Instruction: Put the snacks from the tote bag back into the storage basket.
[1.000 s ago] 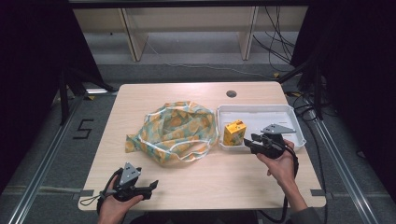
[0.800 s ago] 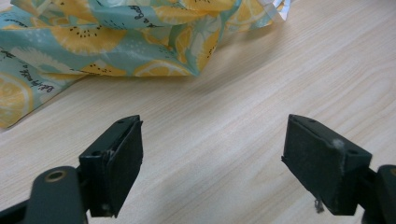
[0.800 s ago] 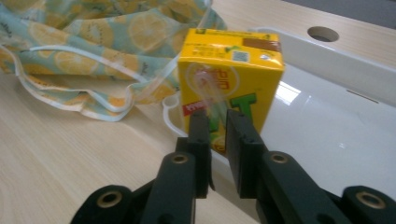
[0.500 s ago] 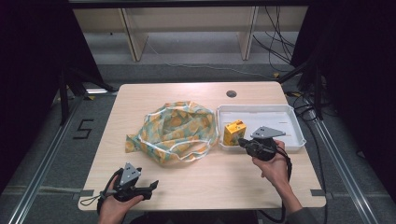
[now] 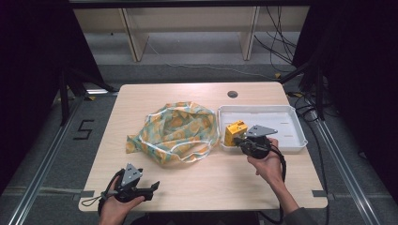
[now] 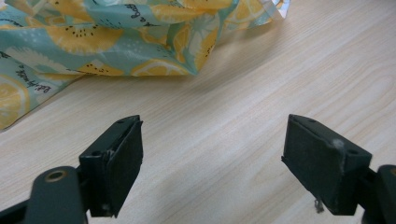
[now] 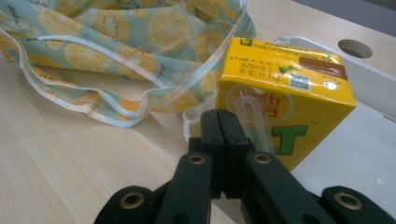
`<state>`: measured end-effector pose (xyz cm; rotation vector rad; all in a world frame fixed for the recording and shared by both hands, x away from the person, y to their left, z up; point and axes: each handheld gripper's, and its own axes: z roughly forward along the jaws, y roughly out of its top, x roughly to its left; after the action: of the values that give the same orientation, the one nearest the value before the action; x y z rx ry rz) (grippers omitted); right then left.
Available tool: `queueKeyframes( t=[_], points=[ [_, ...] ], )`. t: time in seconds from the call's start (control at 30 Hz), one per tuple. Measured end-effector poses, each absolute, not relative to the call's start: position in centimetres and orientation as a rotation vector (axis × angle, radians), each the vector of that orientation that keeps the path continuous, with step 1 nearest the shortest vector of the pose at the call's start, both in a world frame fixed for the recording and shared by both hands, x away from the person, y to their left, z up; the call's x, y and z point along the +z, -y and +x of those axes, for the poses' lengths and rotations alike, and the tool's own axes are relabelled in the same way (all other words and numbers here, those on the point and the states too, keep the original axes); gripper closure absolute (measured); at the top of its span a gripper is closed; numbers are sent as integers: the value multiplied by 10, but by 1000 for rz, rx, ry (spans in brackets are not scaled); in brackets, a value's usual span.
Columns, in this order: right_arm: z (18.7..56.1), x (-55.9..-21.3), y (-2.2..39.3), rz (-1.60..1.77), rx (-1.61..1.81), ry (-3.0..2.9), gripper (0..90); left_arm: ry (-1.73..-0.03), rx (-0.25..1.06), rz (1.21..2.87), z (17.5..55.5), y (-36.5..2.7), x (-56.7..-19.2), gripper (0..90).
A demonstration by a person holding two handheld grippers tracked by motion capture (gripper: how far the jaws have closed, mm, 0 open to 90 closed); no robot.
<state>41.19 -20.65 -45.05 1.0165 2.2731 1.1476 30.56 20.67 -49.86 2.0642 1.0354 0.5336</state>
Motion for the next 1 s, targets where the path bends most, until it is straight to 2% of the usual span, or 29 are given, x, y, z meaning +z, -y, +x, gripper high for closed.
queueKeyframes(
  t=[1.0],
  points=[
    [433, -461, 184, 1038, 1098, -2268, 900, -1046, 523, 2047, 306, -205, -500, 197]
  ],
)
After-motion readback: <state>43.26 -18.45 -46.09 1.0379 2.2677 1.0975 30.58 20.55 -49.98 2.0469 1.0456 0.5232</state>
